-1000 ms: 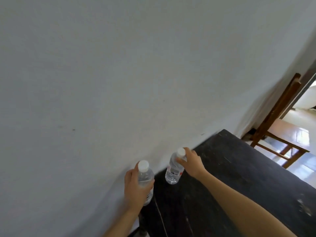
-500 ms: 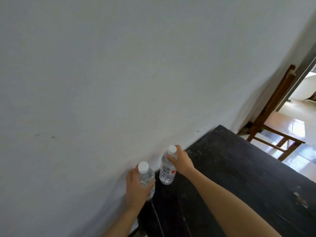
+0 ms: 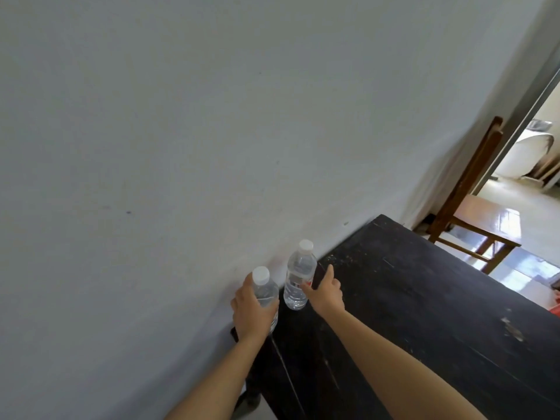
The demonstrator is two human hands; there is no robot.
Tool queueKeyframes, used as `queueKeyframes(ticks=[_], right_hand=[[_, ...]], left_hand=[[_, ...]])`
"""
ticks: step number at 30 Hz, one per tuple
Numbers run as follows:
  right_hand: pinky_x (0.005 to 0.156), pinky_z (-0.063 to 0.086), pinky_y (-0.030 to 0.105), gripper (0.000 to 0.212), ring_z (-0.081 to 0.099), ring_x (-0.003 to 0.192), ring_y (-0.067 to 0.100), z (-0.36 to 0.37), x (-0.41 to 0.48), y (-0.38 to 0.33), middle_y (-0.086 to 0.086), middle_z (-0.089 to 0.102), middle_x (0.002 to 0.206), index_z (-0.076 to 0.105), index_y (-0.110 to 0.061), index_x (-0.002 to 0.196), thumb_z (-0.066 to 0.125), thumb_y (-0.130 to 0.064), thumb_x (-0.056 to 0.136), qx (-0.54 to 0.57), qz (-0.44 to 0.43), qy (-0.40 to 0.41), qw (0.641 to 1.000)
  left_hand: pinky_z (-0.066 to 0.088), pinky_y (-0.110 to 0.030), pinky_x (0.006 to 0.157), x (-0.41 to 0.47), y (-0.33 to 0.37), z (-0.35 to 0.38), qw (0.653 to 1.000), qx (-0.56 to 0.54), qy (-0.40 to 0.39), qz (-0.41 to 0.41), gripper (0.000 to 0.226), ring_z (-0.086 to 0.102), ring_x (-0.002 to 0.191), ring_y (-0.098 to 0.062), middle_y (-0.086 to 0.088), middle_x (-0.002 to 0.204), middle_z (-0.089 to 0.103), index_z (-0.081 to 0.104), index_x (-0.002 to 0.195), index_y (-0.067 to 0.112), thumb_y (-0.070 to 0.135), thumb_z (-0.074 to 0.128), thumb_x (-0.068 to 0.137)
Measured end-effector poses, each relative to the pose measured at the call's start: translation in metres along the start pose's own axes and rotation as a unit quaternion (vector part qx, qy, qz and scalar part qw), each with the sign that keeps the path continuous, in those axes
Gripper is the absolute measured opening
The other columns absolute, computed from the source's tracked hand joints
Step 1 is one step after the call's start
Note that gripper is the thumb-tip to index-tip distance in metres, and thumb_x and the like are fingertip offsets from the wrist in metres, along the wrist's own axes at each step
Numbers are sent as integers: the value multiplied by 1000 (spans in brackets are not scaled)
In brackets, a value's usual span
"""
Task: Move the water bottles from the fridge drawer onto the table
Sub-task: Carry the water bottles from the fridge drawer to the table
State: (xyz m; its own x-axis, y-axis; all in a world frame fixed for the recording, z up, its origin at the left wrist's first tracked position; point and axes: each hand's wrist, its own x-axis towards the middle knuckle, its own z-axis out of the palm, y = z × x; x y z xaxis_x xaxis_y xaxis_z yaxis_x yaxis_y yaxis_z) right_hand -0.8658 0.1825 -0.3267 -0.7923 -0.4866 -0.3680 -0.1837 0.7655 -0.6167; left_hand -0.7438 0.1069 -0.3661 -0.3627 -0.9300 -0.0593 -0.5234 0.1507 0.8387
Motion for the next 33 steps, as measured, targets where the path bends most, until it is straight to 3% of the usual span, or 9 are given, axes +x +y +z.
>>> queueKeyframes(ticks=[6, 11, 17, 23, 29, 33], right_hand=[[105, 37, 46, 81, 36, 131, 35, -29, -9, 40, 18, 18, 151, -4, -17, 148, 51, -36, 92, 32, 26, 26, 999], [103, 40, 42, 74, 40, 129, 32, -53, -27, 53, 16, 19, 152, 0, -18, 148, 50, -29, 94, 57, -15, 53, 997], [107, 37, 43, 77, 29, 136, 29, -74, -54, 100, 12, 12, 154, -2, -22, 148, 50, -33, 93, -21, -21, 34, 999], [110, 28, 46, 76, 14, 142, 29, -90, -111, 155, 9, 5, 156, -3, -26, 148, 47, -39, 93, -168, 51, 87, 981], [114, 16, 42, 67, 10, 144, 24, -79, -204, 184, 7, 12, 156, 5, -25, 148, 42, -40, 95, -245, 132, 228, 933], [114, 14, 43, 60, 10, 144, 22, -48, -282, 183, 6, 16, 155, 18, -23, 146, 42, -41, 94, -264, 211, 257, 905]], left_hand=[[34, -46, 103, -9, -1, -5, 999, 5, -15, -33, 93, 31, 131, -34, -11, 145, 32, 14, 146, 18, 32, 73, 75], [47, -43, 97, -43, -25, 1, 1000, 9, -23, -18, 80, 51, 117, -27, -10, 129, 52, 35, 136, 15, 26, 77, 69], [48, -36, 89, -69, -13, 10, 997, 28, -71, -8, 52, 53, 113, -25, -9, 131, 48, 39, 133, 12, 21, 60, 86], [46, -36, 94, -83, 9, 34, 965, 100, -190, 148, 46, 50, 118, -22, -6, 133, 45, 43, 132, 14, 26, 53, 89], [36, -32, 101, -94, 35, 35, 878, 113, -307, 349, 44, 38, 126, -22, -6, 136, 43, 44, 132, 12, 22, 53, 90], [37, -35, 100, -115, 41, 15, 833, 80, -348, 423, 41, 40, 124, -26, -10, 132, 49, 48, 129, 7, 17, 55, 89]])
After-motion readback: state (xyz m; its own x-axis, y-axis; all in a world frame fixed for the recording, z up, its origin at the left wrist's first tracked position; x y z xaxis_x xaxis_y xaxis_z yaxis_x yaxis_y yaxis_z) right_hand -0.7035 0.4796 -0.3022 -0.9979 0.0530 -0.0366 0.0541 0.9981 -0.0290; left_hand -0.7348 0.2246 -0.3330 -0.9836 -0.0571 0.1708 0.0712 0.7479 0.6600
